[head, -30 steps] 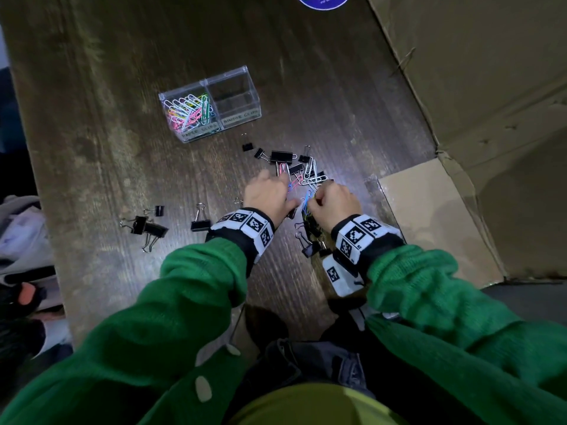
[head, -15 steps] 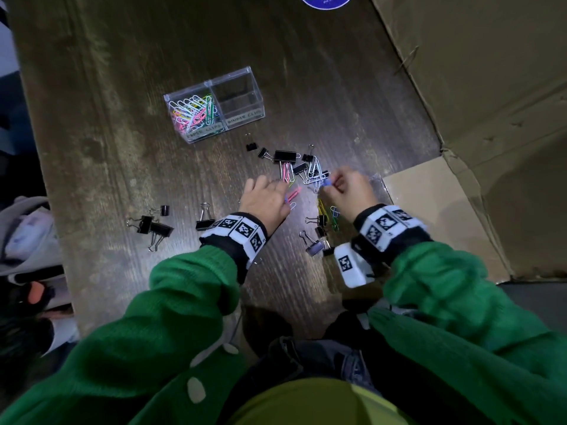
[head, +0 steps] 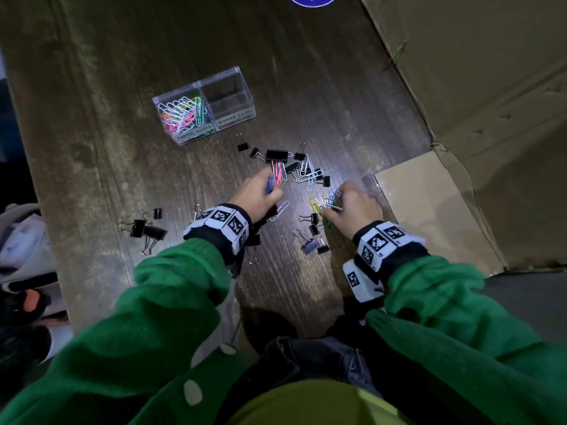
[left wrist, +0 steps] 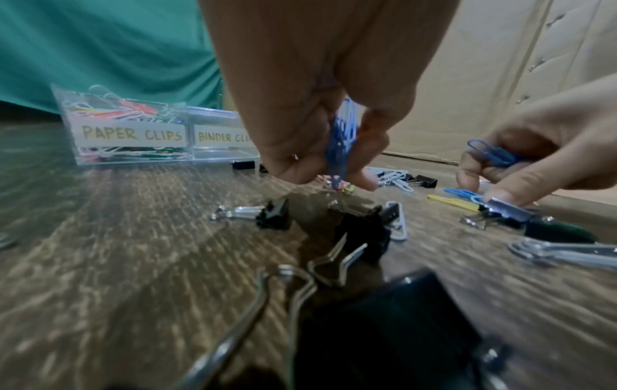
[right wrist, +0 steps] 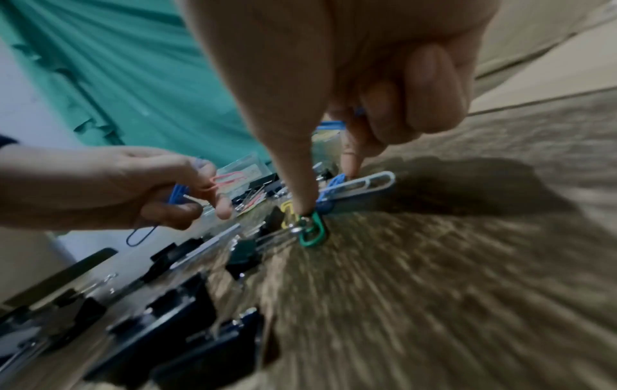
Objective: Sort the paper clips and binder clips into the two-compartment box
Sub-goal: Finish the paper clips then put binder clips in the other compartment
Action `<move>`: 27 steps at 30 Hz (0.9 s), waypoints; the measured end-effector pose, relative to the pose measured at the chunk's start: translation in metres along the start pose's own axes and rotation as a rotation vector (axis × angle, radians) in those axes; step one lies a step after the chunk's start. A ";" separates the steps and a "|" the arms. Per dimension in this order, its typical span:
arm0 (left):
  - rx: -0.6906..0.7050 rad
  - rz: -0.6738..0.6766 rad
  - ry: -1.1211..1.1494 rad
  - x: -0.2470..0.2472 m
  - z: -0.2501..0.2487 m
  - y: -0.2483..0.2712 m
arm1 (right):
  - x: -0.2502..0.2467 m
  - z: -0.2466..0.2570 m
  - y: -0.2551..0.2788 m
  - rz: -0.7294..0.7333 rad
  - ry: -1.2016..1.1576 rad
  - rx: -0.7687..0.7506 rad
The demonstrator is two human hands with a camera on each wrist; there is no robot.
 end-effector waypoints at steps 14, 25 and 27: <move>0.045 0.073 -0.532 0.022 -0.003 0.010 | 0.015 0.022 0.001 0.096 0.189 -0.182; 0.040 0.180 -0.703 0.016 0.004 0.019 | -0.062 0.102 -0.044 0.098 -0.042 -0.369; 0.010 0.217 -0.703 0.017 0.009 0.023 | -0.074 0.135 -0.058 0.070 -0.082 -0.437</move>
Point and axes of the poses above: each hand's wrist, its own y-axis away from the middle knuckle, its own x-axis out of the palm, z = x × y, the point moved 4 cm from there along -y, towards the middle knuckle, and after that the axes turned 6 degrees about y, right-handed, at the moved point
